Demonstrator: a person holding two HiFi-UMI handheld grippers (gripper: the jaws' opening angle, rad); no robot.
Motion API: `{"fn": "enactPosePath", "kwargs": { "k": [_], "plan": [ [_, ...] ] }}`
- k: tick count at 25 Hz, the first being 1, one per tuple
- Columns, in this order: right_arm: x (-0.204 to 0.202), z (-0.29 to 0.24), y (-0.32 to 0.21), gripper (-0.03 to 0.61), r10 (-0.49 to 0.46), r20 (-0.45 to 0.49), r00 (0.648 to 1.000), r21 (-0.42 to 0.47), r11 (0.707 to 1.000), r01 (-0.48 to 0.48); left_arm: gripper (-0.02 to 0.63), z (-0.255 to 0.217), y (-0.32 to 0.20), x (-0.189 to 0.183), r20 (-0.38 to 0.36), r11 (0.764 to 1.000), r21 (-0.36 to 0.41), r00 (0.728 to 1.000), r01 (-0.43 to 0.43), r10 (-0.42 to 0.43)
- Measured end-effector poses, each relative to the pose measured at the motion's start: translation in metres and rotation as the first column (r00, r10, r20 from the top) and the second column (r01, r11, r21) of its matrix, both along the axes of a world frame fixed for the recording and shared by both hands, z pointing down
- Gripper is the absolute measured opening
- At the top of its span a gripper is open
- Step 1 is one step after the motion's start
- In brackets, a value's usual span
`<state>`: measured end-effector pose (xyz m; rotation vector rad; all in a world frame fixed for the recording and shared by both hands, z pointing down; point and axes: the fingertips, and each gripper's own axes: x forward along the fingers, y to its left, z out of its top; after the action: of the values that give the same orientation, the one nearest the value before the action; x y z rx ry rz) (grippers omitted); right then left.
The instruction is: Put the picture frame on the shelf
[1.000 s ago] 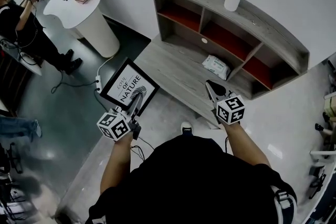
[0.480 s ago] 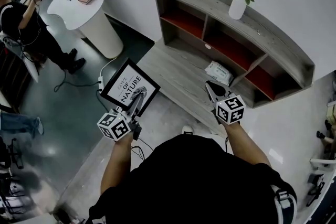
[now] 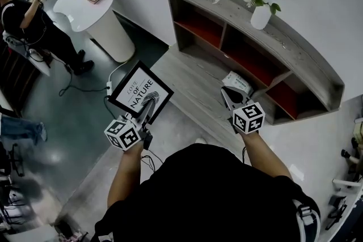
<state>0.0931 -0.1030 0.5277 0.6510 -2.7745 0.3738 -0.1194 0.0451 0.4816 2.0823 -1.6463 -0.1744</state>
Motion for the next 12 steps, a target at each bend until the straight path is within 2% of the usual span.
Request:
{"fn": "enactPosePath", "kwargs": {
  "k": [12],
  "plan": [
    [0.004,0.013,-0.039,0.014,-0.038,-0.001,0.999,-0.025,0.999,0.038,0.028,0.012,-0.053,0.014,-0.010,1.000,-0.016,1.000,-0.012,0.012]
  ]
}}
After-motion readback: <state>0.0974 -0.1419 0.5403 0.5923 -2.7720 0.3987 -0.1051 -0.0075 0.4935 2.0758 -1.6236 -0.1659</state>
